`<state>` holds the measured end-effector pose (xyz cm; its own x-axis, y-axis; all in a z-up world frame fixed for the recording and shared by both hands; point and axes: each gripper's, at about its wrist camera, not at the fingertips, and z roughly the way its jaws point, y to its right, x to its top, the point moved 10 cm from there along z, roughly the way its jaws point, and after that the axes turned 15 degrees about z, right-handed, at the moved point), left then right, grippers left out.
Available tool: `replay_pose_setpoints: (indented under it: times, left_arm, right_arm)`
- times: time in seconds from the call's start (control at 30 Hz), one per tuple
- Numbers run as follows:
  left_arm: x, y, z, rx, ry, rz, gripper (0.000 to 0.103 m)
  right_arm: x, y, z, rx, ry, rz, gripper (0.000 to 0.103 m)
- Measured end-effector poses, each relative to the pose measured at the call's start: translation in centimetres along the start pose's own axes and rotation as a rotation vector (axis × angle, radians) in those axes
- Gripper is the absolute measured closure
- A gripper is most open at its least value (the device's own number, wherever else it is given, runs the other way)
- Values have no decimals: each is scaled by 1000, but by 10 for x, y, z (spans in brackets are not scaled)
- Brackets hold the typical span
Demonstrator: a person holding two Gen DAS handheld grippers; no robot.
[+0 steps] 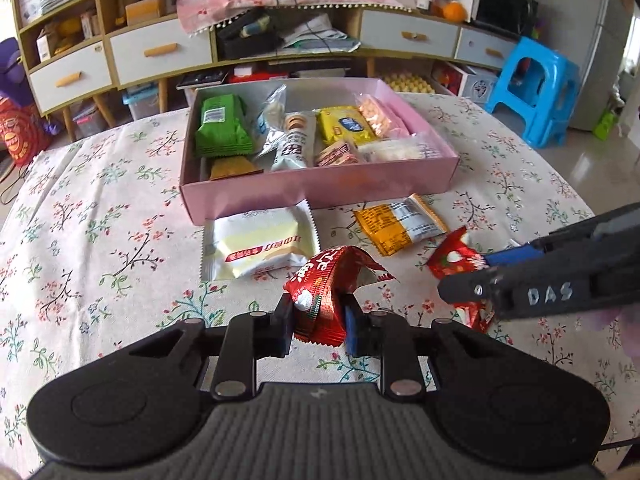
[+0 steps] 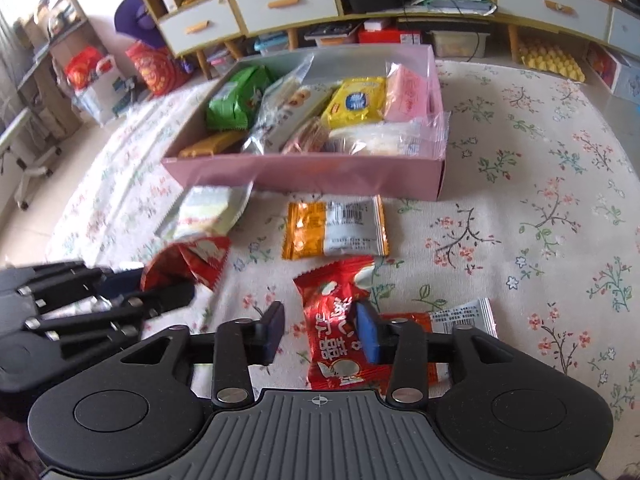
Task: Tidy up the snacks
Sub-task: 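Lift both red candy packets and carry them toward the pink box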
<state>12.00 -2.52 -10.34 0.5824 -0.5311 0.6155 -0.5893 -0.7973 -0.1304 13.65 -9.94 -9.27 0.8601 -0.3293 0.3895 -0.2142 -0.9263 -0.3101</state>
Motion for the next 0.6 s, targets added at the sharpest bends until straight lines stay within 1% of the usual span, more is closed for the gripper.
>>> replay_pose_setpoints:
  times: [0.1,0.17,0.2,0.23,0.33,0.47,0.6]
  left_arm:
    - [-2,-3,1,11,-16,-18,81]
    - [-2,-5,1,13,-19,-30,80]
    - [-2,-5,1,14,-19,-33,81]
    - [-3,-6,0,16,-18,-36,80]
    - [-2,-8,-1,21,-17,-47,80]
    - [1,-12,-3,25,-8,-61,80]
    - [6,-17,-7,33,8,-77,80]
  right_arm:
    - [-7,3,12,-59,-24,-47,63]
    - [-9,0,15,-87,-14,-92,65]
    - [-10,-2,14,-101,-11,-118,75]
    - [-10,-4,14,-105,-6,-131,76]
    - [-10,-9,10,-91,-12,-130,77]
    - [-6,-17,2,-81,16,-141,77]
    - [2,-25,-6,-45,30,-115,77]
